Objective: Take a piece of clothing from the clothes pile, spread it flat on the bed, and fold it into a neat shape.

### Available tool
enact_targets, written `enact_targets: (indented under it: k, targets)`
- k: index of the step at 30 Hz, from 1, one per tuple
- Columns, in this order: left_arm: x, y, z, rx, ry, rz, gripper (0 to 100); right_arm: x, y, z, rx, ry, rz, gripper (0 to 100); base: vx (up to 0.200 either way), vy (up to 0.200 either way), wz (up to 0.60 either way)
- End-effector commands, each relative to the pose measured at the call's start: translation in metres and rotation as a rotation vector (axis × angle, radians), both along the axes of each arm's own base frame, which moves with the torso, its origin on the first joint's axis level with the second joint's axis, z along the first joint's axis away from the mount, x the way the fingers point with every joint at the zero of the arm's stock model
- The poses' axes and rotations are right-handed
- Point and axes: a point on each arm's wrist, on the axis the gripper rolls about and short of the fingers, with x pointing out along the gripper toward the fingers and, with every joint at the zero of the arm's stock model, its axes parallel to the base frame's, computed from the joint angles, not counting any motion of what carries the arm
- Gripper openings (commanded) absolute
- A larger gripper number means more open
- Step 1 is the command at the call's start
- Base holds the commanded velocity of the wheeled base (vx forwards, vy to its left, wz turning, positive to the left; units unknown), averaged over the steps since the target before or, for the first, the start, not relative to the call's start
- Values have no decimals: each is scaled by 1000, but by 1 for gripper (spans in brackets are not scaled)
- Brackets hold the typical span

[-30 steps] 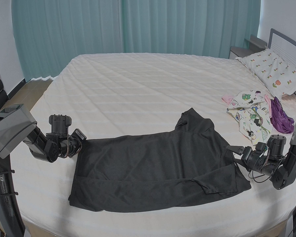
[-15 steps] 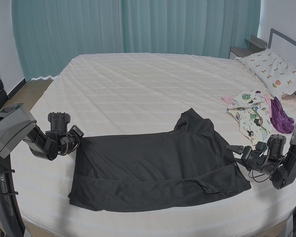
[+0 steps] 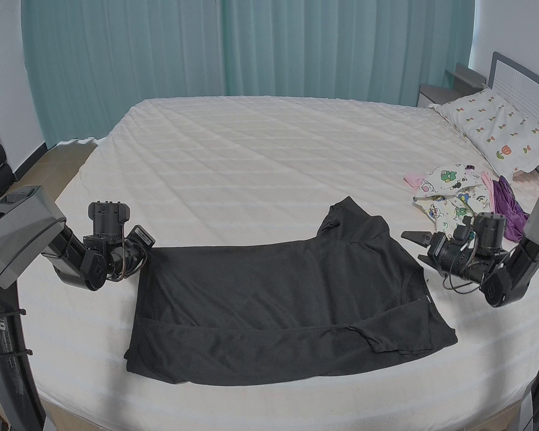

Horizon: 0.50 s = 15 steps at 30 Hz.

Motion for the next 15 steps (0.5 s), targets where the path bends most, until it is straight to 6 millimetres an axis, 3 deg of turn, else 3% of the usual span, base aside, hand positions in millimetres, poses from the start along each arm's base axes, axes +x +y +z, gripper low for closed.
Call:
enact_targets:
  k: [1,2,9,15]
  targets:
    - [-3,-6,11,-1,-22,-12,0,54,2,20,-44,-18,-5,100,0,0,0]
    - [-4,-6,11,-1,-20,-12,0,69,3,21,-74,-13,1,100,0,0,0]
    - [-6,-5,13,2,-20,-8,0,109,22,-1,-238,6,-5,100,0,0,0]
    - [-9,-7,17,8,-1,-5,0,125,35,4,-305,19,46,100,0,0,0]
